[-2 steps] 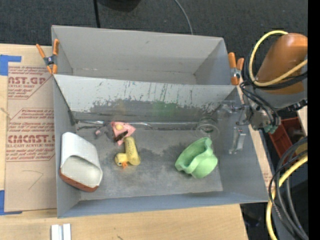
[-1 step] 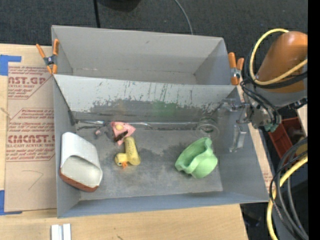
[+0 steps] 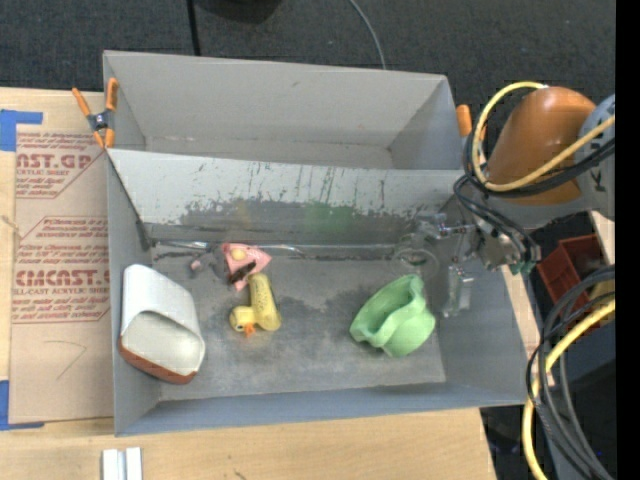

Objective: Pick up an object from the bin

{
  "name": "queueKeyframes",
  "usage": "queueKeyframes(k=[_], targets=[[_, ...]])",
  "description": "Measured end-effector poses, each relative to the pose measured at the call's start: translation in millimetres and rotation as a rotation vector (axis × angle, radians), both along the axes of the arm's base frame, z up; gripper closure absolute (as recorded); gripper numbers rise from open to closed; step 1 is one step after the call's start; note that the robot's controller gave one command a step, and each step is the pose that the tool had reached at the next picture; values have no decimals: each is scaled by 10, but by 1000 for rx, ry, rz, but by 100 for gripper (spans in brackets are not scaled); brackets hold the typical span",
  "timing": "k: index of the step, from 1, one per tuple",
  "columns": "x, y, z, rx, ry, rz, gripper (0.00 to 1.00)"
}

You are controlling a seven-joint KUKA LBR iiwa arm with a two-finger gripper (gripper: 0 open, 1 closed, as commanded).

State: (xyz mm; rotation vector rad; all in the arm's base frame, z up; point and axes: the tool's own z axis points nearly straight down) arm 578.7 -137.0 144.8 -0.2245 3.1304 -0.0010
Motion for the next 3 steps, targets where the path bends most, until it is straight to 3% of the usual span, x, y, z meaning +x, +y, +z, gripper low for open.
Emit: queueKeyframes(k=[1, 2, 3], targets=[[33, 141, -122, -1, 2, 368, 0], [42, 312, -132, 0, -1, 526, 0], [-12, 491, -727, -2, -2, 639, 0]])
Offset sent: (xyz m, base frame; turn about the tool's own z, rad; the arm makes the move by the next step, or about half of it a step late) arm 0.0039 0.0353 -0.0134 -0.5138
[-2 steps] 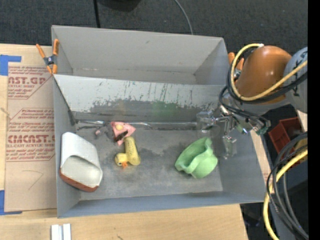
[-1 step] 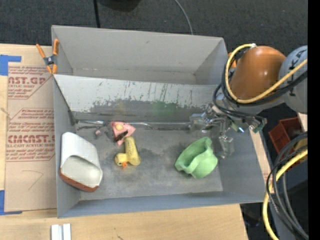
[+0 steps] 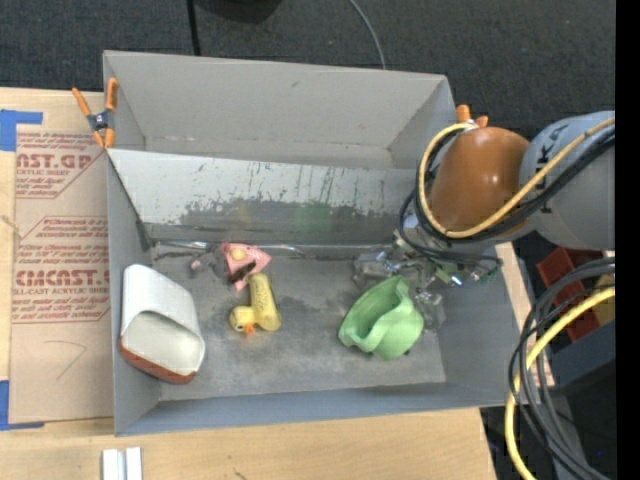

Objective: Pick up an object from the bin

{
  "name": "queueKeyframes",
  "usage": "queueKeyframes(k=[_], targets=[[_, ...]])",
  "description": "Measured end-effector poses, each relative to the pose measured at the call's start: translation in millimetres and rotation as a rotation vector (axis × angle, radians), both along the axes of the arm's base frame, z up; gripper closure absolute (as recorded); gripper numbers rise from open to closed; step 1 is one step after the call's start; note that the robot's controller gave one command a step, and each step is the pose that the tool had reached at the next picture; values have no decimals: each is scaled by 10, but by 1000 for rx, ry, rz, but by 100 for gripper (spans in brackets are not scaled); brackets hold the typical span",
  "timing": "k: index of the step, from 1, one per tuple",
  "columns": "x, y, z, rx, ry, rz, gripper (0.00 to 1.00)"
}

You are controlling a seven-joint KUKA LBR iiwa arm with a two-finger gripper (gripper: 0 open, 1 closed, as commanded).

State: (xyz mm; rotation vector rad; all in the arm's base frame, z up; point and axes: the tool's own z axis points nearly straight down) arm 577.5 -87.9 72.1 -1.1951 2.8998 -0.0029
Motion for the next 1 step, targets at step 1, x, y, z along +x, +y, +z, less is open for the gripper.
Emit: queueKeyframes(k=[1], targets=[[32, 117, -24, 2, -1, 144, 100]])
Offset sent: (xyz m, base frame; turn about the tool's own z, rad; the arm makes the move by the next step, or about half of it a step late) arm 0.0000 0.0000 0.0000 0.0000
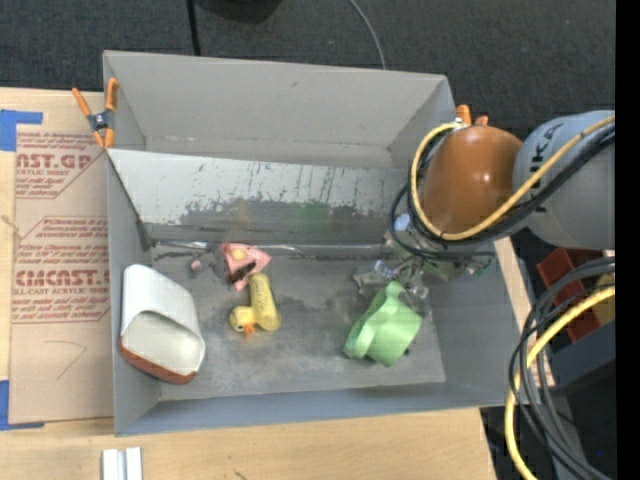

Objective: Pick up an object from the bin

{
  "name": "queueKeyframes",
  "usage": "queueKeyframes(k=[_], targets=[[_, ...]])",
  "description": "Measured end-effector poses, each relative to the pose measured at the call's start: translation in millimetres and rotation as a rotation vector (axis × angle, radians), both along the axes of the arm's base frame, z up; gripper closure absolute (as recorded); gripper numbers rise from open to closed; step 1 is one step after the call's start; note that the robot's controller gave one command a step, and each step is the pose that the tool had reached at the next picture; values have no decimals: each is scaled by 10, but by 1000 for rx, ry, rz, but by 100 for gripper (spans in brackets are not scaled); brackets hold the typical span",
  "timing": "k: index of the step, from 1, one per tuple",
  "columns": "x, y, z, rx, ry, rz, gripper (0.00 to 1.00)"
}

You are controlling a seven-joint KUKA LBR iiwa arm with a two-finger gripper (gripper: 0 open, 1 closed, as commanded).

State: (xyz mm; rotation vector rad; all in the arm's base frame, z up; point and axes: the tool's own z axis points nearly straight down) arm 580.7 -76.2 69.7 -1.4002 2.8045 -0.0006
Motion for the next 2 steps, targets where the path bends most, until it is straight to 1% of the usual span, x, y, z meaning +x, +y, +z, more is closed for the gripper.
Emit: queueKeyframes(k=[1, 2], targets=[[-1, 0, -2, 0, 0, 0, 100], [-15, 3, 34, 1, 5, 0, 100]])
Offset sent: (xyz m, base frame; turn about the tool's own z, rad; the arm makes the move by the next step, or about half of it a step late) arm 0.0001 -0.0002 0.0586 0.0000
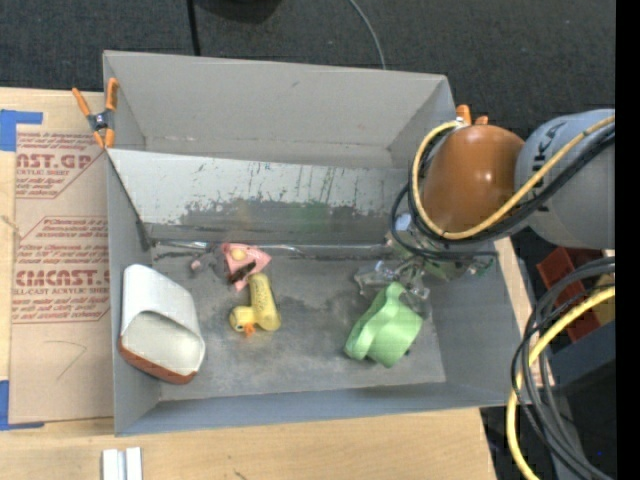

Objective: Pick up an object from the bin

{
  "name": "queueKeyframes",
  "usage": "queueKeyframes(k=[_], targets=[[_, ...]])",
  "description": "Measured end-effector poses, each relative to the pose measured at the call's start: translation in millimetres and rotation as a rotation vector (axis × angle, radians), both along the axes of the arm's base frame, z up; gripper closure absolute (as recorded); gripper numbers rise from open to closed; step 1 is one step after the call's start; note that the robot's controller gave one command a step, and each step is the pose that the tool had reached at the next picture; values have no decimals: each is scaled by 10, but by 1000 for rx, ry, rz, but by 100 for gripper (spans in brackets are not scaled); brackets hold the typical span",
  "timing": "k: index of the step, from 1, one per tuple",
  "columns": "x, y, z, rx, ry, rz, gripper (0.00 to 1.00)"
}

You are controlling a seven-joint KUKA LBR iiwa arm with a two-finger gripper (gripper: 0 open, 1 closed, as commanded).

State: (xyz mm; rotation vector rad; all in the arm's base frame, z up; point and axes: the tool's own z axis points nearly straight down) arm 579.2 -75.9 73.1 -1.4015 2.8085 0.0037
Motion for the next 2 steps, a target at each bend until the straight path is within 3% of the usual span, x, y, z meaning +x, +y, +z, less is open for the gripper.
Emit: queueKeyframes(k=[2], targets=[[10, 2, 309, 0, -4, 0, 100]])
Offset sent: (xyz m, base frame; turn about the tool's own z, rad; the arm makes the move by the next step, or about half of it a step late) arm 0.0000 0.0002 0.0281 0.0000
